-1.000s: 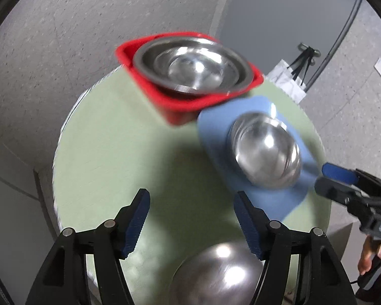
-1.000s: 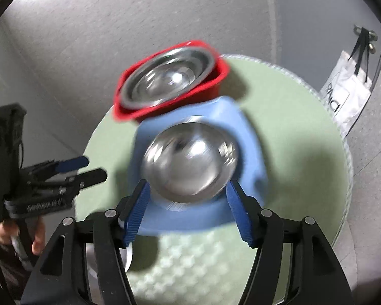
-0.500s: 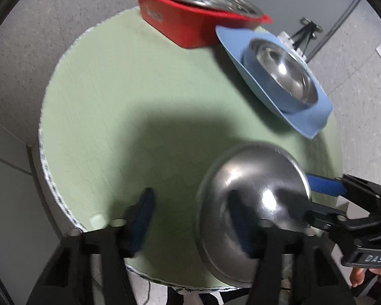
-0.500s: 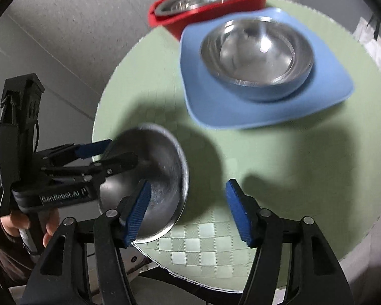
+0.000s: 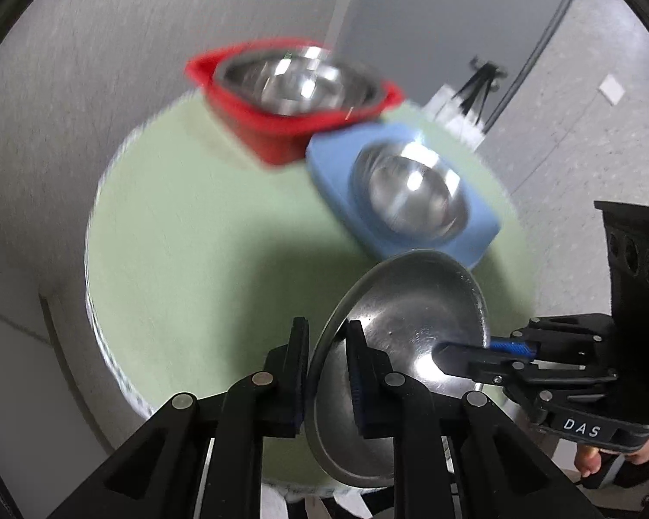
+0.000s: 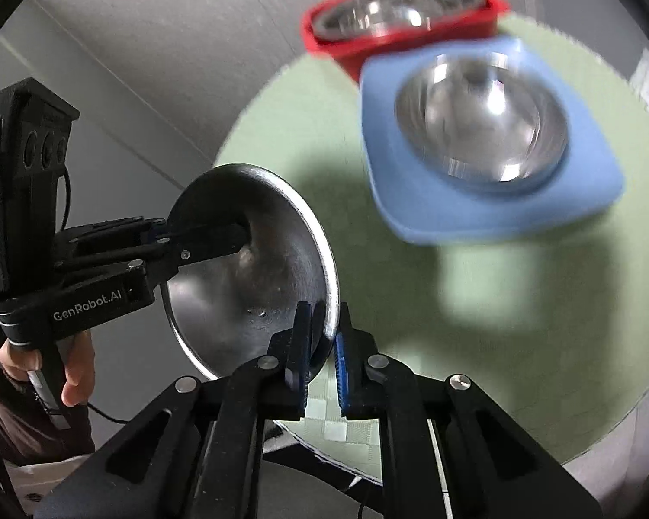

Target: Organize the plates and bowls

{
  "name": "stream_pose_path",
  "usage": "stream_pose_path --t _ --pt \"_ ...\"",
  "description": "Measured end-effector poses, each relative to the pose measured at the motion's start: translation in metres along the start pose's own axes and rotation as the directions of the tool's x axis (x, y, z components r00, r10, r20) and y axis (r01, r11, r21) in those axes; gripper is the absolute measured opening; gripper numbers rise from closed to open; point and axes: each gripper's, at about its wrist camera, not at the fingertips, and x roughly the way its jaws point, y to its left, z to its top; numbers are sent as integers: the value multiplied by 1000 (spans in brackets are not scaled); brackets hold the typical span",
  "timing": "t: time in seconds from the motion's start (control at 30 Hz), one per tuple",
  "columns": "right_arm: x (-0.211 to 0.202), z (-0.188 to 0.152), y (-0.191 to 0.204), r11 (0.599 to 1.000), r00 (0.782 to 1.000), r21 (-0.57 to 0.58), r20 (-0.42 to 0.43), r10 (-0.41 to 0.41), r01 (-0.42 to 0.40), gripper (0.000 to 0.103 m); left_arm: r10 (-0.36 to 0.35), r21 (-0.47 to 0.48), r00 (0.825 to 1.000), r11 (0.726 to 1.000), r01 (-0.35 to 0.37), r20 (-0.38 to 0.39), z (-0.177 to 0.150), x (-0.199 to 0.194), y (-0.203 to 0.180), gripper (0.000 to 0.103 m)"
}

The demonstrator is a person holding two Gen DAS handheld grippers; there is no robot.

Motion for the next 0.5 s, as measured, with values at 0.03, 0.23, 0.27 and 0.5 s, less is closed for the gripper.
stream_pose_path --t 0.03,0.23,0.27,0.5 --pt "-9 6 -2 1000 1000 -4 19 2 -2 9 -1 13 1000 1000 0 19 6 -5 -5 13" --pt "-41 47 -35 999 994 8 97 -48 47 9 -9 63 998 998 6 57 57 10 -34 13" --pt "-45 54 -44 998 992 15 105 -63 62 9 -13 65 998 998 10 54 62 17 -37 13" --pt "-35 96 -106 991 988 74 97 -120 113 9 -1 37 1000 999 2 -11 102 85 -47 14"
